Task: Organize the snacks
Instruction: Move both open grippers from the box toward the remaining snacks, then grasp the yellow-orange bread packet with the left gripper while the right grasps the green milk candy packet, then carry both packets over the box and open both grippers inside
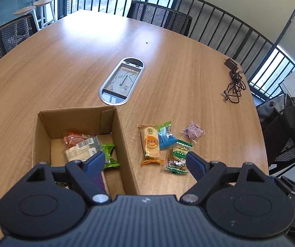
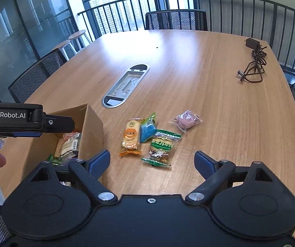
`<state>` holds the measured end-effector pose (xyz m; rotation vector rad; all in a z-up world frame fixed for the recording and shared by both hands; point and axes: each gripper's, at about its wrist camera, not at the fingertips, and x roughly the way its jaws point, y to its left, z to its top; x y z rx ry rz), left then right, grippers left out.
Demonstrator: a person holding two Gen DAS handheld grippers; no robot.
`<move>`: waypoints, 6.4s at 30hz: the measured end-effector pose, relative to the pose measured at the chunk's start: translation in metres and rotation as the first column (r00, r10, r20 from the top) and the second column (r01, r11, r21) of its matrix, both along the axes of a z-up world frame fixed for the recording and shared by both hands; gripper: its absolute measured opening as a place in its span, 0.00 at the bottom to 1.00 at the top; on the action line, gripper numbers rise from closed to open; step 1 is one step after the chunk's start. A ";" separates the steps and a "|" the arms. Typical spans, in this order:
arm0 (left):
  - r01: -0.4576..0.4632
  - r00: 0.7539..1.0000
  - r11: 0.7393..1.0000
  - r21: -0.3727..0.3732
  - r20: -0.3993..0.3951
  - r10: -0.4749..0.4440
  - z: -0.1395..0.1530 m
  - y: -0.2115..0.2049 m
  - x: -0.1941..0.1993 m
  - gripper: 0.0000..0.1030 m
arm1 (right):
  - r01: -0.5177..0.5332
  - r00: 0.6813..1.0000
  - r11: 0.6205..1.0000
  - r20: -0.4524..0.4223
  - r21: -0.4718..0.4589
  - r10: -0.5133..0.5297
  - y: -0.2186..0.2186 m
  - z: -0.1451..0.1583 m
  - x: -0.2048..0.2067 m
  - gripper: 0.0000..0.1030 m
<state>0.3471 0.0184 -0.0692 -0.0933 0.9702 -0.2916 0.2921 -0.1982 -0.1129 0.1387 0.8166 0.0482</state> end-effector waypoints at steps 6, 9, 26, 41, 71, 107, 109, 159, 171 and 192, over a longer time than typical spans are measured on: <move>0.032 0.999 0.999 0.003 -0.013 -0.032 -0.005 -0.011 0.010 0.75 | 0.029 0.999 1.000 -0.018 0.012 -0.029 -0.008 -0.005 0.007 0.73; 0.050 0.998 0.999 0.007 -0.023 -0.050 -0.008 -0.018 0.017 0.70 | 0.035 0.999 0.999 -0.028 0.020 -0.035 -0.011 -0.009 0.012 0.70; 0.114 0.982 0.993 0.027 -0.154 -0.109 -0.047 -0.051 0.066 0.47 | 0.066 0.990 0.996 -0.125 0.067 -0.058 -0.014 -0.049 0.054 0.63; 0.139 0.960 0.986 0.093 -0.257 -0.112 -0.083 -0.081 0.104 0.39 | 0.110 0.975 0.987 -0.204 0.115 -0.085 -0.018 -0.093 0.088 0.59; 0.107 0.947 0.961 0.255 -0.320 -0.021 -0.125 -0.102 0.129 0.37 | 0.123 0.970 0.992 -0.215 0.024 -0.115 -0.032 -0.106 0.093 0.72; 0.011 0.964 0.987 0.163 -0.263 0.032 -0.083 -0.081 0.104 0.32 | 0.106 0.985 0.994 -0.136 -0.036 -0.110 -0.028 -0.064 0.069 0.46; 0.005 0.967 0.988 0.153 -0.251 0.034 -0.078 -0.078 0.098 0.32 | 0.099 0.987 0.994 -0.125 -0.038 -0.103 -0.026 -0.059 0.065 0.46; -0.291 0.954 0.954 0.070 -0.058 0.295 0.010 0.060 -0.014 0.32 | -0.145 0.989 0.989 0.036 0.003 0.145 0.063 -0.001 0.015 0.46; -0.307 0.946 0.949 0.068 -0.090 0.312 -0.001 0.089 0.002 0.32 | -0.185 0.982 0.983 0.042 -0.009 0.185 0.092 0.001 0.022 0.46; -0.371 0.923 0.928 0.025 -0.099 0.371 -0.005 0.126 0.023 0.35 | -0.242 0.970 0.969 0.010 -0.058 0.243 0.122 -0.001 0.027 0.47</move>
